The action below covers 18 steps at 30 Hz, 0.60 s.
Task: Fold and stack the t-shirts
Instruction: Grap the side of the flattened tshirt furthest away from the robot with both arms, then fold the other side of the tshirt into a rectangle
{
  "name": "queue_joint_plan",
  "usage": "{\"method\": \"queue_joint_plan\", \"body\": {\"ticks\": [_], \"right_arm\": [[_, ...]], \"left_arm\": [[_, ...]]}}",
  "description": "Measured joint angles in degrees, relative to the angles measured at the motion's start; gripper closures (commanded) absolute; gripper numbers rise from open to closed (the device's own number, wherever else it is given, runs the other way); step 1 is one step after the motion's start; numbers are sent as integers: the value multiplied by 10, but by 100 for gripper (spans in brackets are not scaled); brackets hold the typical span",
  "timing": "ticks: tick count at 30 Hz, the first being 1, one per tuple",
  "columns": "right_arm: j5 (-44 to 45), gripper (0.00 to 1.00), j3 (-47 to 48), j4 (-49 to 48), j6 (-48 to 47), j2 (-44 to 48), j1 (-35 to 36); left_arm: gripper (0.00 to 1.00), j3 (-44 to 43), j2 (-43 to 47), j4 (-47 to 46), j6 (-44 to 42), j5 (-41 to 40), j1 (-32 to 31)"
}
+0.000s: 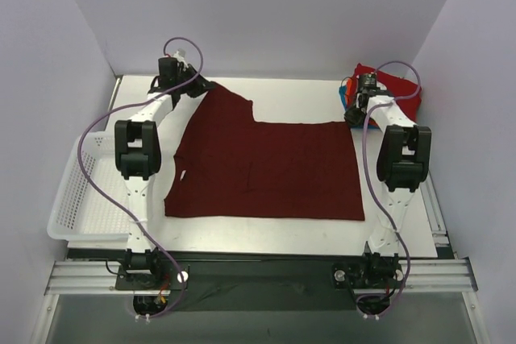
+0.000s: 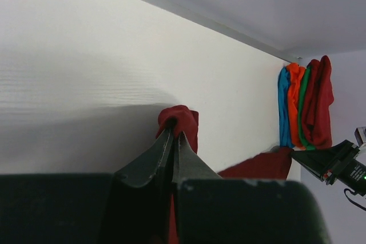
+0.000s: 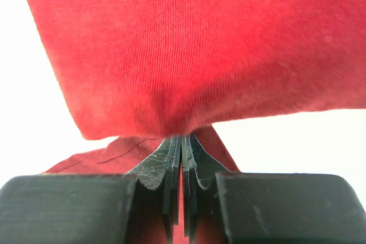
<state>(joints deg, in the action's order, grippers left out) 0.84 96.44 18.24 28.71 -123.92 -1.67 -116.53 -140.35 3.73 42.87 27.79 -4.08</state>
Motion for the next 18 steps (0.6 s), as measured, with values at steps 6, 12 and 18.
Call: {"method": "queue_joint_plan", "body": {"ticks": [6, 12, 18], "right_arm": [[0, 100, -22, -16, 2, 20, -1], [0, 100, -62, -28, 4, 45, -2], [0, 100, -117, -46, 4, 94, -7]], "left_arm": [[100, 47, 37, -32, 10, 6, 5], [100, 111, 76, -52, 20, 12, 9], [100, 201, 152, -81, 30, 14, 15]]}}
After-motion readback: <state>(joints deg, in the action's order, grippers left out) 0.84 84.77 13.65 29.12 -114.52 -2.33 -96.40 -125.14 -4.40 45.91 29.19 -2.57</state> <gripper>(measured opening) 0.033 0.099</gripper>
